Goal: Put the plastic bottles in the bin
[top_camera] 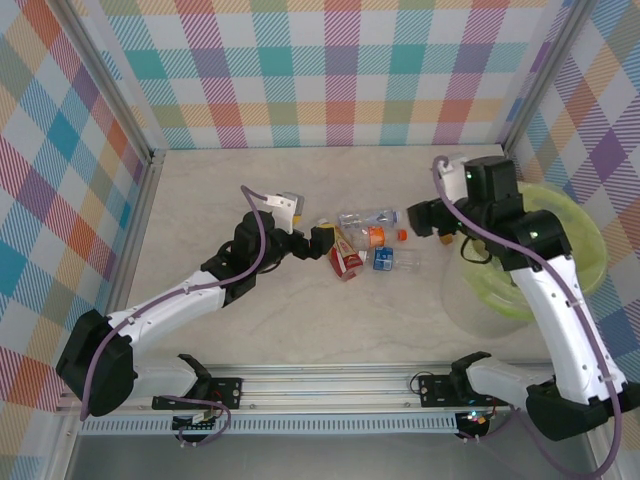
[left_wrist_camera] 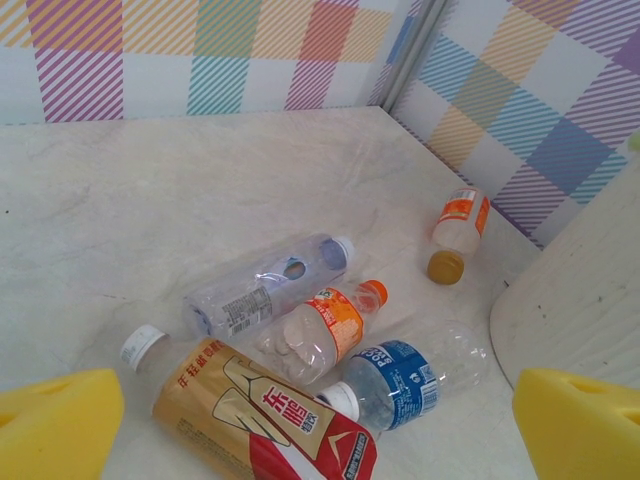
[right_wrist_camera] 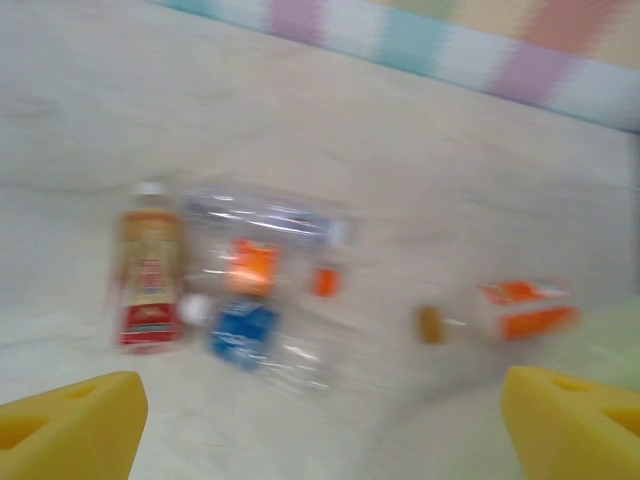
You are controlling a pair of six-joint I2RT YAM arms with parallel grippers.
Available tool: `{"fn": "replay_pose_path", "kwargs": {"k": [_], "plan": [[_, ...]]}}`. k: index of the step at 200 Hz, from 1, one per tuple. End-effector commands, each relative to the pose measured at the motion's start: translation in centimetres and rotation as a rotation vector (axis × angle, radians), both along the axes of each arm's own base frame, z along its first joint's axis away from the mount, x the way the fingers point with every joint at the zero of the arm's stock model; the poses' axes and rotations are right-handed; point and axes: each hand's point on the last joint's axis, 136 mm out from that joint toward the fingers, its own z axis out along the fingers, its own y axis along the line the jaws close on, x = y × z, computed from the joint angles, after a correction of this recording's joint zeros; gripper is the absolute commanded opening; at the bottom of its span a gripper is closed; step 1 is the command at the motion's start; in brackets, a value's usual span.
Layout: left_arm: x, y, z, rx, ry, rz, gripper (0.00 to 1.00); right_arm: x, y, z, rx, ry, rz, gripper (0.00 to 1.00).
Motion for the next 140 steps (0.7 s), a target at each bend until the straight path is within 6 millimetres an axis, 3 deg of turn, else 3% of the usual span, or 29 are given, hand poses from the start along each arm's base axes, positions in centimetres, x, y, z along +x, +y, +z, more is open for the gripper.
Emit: {"fn": "replay_pose_path", "kwargs": {"k": [1, 14, 30, 62, 106, 140], "plan": [[0.3, 0.3, 0.4, -0.029, 0.002, 0.013, 1.0, 0.3, 8.0, -0.5, 0.252, 0.069, 0.24, 0.92], [0.3, 0.5, 0.3, -0.025, 0.005, 0.022, 1.0, 2.1, 9.5, -2.2, 0.252, 0.078, 0.206, 0.93], [0.4, 0.7, 0.2, -0.016, 0.01, 0.037, 1.0, 5.1, 9.4, -4.9, 0.218, 0.076, 0.07, 0.93], [0.3, 1.1, -0.3, 0.003, 0.023, 0.046, 1.0, 9.0, 5.5, -9.4, 0.079, 0.072, -0.249, 0.96], [0.2, 2.1, -0.9, 0.016, 0.029, 0.076, 1.0, 8.9, 0.4, -12.8, -0.035, 0.106, -0.446, 0.98], [0.3, 2.3, -1.1, 0.018, 0.032, 0.084, 1.0, 7.7, -3.7, -13.2, -0.081, 0.103, -0.558, 0.99]]}}
